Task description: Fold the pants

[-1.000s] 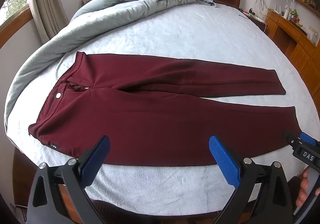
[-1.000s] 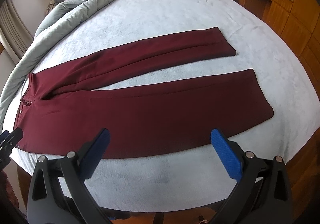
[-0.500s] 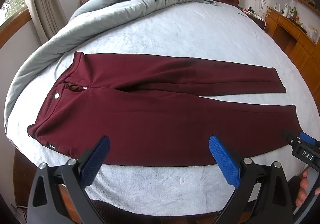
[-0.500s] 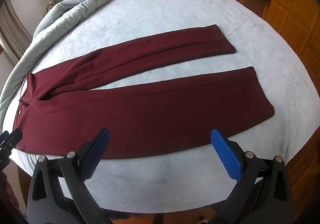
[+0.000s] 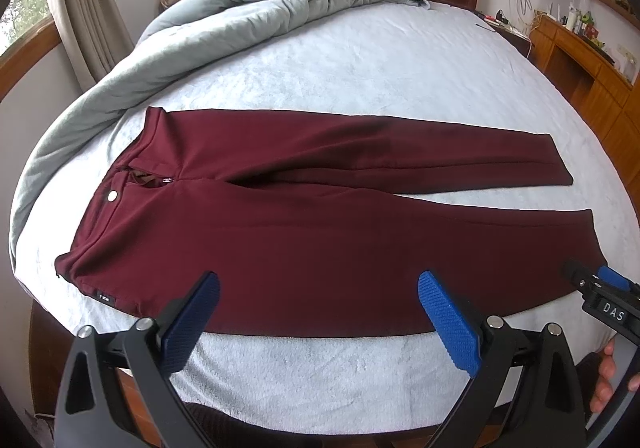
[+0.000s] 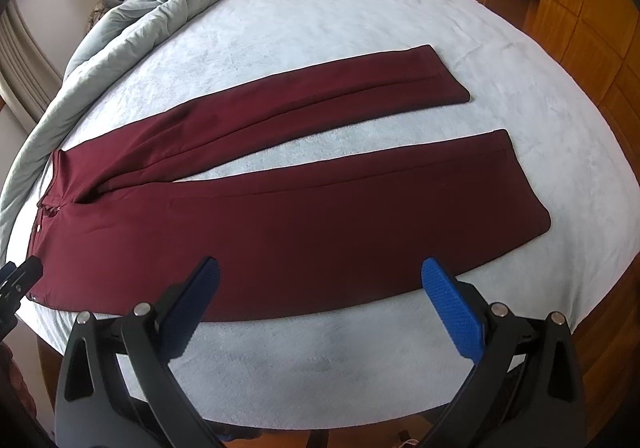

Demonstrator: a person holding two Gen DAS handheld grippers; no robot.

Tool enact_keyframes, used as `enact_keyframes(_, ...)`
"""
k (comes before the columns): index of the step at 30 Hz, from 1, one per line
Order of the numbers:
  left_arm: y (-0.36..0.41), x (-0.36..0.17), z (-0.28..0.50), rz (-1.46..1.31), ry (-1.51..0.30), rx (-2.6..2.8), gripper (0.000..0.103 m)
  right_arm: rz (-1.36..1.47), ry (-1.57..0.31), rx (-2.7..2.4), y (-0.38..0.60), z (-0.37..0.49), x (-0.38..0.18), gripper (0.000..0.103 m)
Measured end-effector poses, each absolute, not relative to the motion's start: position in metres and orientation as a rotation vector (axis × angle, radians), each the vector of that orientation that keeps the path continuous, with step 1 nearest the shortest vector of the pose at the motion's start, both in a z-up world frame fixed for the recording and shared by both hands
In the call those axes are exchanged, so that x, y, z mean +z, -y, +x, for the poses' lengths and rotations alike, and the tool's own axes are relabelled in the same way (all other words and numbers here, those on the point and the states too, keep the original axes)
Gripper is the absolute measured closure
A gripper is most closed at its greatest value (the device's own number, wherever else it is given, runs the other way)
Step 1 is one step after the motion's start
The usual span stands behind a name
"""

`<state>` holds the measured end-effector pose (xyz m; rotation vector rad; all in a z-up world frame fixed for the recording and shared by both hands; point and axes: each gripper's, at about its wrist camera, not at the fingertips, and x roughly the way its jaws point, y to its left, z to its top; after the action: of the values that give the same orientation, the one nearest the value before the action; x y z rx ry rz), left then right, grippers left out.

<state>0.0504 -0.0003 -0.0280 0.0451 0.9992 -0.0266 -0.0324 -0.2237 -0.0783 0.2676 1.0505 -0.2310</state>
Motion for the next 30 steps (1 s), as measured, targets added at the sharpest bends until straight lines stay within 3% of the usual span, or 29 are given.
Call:
enact_keyframes(19, 0.017, -0.031, 0.062, 0.066, -1.008, -0.04, 0.004, 0.292, -1.049, -0.176, 0.24, -0.027, -0.086, 0.002)
enact_keyframes(27, 0.071, -0.046, 0.158, 0.053, -1.02, -0.118, 0.004, 0.26, -0.959, -0.257, 0.372, 0.063, -0.065, 0.002)
enact_keyframes(30, 0.103, -0.062, 0.21, 0.055, -1.072, -0.132, 0.004, 0.262, -1.01, -0.233, 0.424, 0.115, -0.076, 0.002)
